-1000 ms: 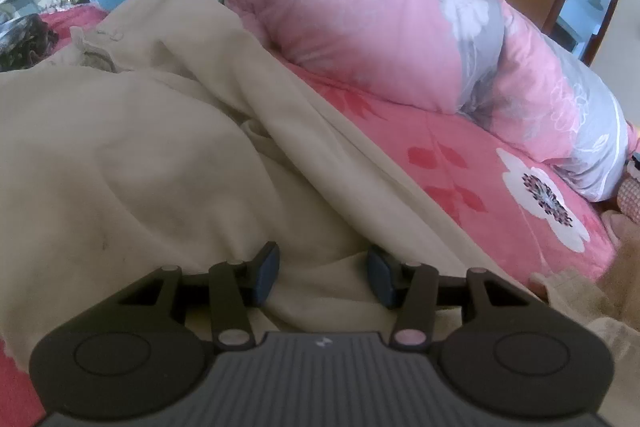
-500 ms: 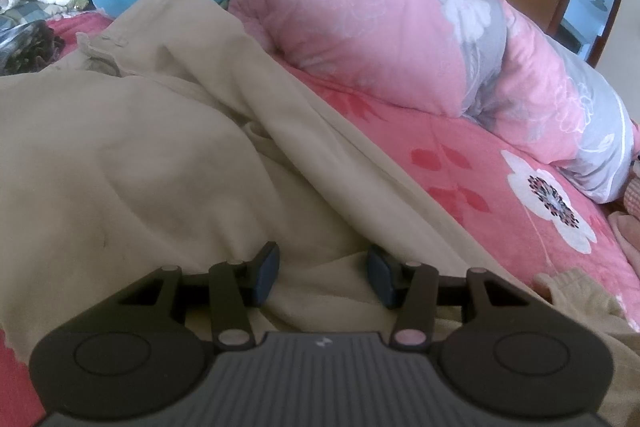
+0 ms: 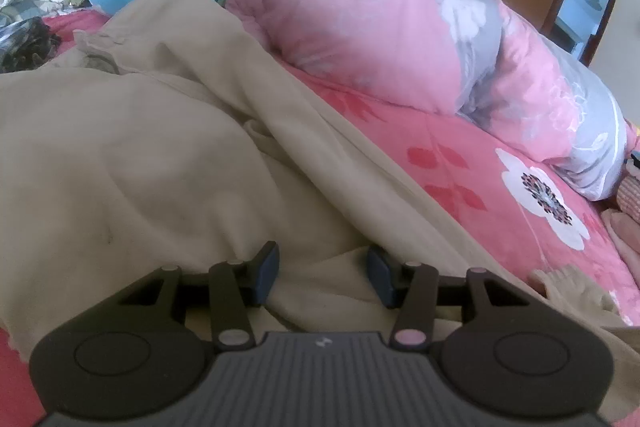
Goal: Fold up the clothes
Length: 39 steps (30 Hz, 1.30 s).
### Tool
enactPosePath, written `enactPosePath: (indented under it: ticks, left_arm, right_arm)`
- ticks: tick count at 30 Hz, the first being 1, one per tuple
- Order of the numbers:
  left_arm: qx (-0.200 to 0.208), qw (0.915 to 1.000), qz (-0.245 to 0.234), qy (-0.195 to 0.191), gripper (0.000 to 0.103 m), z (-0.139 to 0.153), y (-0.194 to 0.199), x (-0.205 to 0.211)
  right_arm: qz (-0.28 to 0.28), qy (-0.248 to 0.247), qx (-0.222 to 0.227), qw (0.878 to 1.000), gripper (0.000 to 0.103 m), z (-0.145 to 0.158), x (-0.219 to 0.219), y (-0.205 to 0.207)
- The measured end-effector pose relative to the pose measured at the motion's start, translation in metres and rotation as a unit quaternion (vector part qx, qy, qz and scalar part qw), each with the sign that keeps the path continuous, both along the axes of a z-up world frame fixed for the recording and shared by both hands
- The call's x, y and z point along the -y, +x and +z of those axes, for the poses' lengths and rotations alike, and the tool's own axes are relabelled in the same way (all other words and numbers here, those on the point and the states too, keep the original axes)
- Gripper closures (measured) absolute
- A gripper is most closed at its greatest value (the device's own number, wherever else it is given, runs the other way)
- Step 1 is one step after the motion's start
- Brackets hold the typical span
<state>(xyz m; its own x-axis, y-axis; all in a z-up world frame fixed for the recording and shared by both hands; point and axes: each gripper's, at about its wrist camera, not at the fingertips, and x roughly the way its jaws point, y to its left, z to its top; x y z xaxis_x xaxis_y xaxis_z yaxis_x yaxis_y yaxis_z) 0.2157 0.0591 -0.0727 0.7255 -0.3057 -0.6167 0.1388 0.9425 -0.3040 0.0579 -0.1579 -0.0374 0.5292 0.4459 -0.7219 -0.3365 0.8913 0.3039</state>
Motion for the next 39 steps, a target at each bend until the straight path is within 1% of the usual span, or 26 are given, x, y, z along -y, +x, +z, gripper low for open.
enactPosePath:
  ticks: [1, 2, 3, 4, 6, 8, 10, 12, 13, 15, 16, 17, 18, 19, 20, 23, 26, 30, 31, 34, 36, 39]
  left_arm:
    - [-0.001, 1.0, 0.0, -0.001, 0.053, 0.0, 0.0, 0.0]
    - [-0.002, 1.0, 0.0, -0.001, 0.053, 0.001, 0.0, 0.0]
    - [-0.003, 1.0, 0.0, -0.002, 0.053, 0.001, 0.001, 0.0]
    - [-0.003, 1.0, 0.001, -0.001, 0.053, 0.001, 0.001, 0.0]
    - [-0.003, 1.0, 0.003, 0.001, 0.052, 0.001, 0.001, 0.003]
    - [-0.003, 1.0, 0.005, 0.002, 0.052, 0.001, 0.001, 0.005]
    - [-0.004, 1.0, 0.006, 0.002, 0.051, 0.001, 0.002, 0.006]
    - [-0.004, 1.0, 0.007, 0.002, 0.05, 0.001, 0.002, 0.007]
    - [-0.003, 1.0, 0.007, 0.002, 0.05, 0.001, 0.003, 0.007]
    - [-0.002, 1.0, 0.007, 0.002, 0.05, 0.0, 0.003, 0.007]
    - [0.0, 1.0, 0.007, 0.001, 0.05, 0.0, 0.003, 0.007]
    - [0.003, 1.0, 0.008, 0.0, 0.05, 0.0, 0.003, 0.006]
    - [0.006, 0.9999, 0.009, -0.002, 0.051, 0.0, 0.003, 0.005]
    - [0.008, 0.9999, 0.011, -0.005, 0.051, 0.001, 0.003, 0.003]
    - [0.01, 0.9998, 0.015, -0.009, 0.051, 0.003, 0.003, 0.0]
    - [0.015, 0.9993, 0.026, -0.021, 0.051, 0.007, 0.004, -0.008]
    - [0.02, 0.9986, 0.039, -0.03, 0.051, 0.012, 0.006, -0.017]
    - [0.006, 0.9977, 0.06, -0.032, 0.051, 0.009, 0.018, -0.023]
    - [0.003, 0.9976, 0.062, -0.032, 0.051, 0.008, 0.02, -0.023]
    - [0.0, 0.9975, 0.066, -0.025, 0.051, 0.005, 0.025, -0.02]
    - [0.002, 0.9976, 0.067, -0.018, 0.051, 0.004, 0.026, -0.019]
    - [0.001, 0.9974, 0.07, -0.018, 0.051, 0.003, 0.028, -0.02]
  right_arm:
    - [0.004, 0.017, 0.014, 1.0, 0.079, 0.012, 0.006, -0.003]
    - [0.007, 0.034, 0.032, 0.999, 0.064, 0.024, 0.012, -0.006]
    - [0.007, 0.046, 0.05, 0.998, 0.056, 0.036, 0.019, -0.009]
    - [0.0, 0.052, 0.07, 0.996, 0.046, 0.046, 0.028, -0.012]
    - [-0.02, 0.054, 0.103, 0.993, 0.042, 0.064, 0.047, -0.014]
    - [-0.063, 0.029, 0.108, 0.992, 0.036, 0.07, 0.066, -0.01]
    - [-0.11, -0.009, 0.088, 0.99, 0.036, 0.062, 0.081, -0.001]
    - [-0.148, -0.044, 0.06, 0.986, 0.035, 0.044, 0.092, 0.01]
    - [-0.158, -0.05, 0.042, 0.985, 0.035, 0.033, 0.098, 0.016]
    - [-0.163, -0.025, 0.006, 0.986, 0.038, 0.014, 0.107, 0.028]
    - [-0.169, -0.01, -0.005, 0.986, 0.054, 0.007, 0.109, 0.031]
    - [-0.176, 0.004, -0.013, 0.984, 0.082, 0.001, 0.111, 0.034]
    - [-0.182, 0.018, -0.021, 0.983, 0.086, -0.005, 0.112, 0.037]
    - [-0.191, 0.028, -0.018, 0.981, 0.091, -0.005, 0.114, 0.041]
    - [-0.2, 0.036, -0.009, 0.979, 0.094, -0.002, 0.116, 0.044]
    - [-0.223, 0.039, 0.036, 0.973, 0.094, 0.018, 0.126, 0.057]
    - [-0.244, 0.031, 0.074, 0.967, 0.094, 0.044, 0.15, 0.08]
    - [-0.272, 0.01, 0.107, 0.956, 0.094, 0.061, 0.175, 0.123]
    - [-0.278, 0.005, 0.11, 0.954, 0.094, 0.06, 0.181, 0.134]
    - [-0.291, -0.018, 0.11, 0.95, 0.094, 0.046, 0.192, 0.172]
    - [-0.299, -0.033, 0.104, 0.948, 0.094, 0.031, 0.198, 0.196]
    - [-0.311, -0.056, 0.096, 0.944, 0.094, 0.009, 0.206, 0.228]
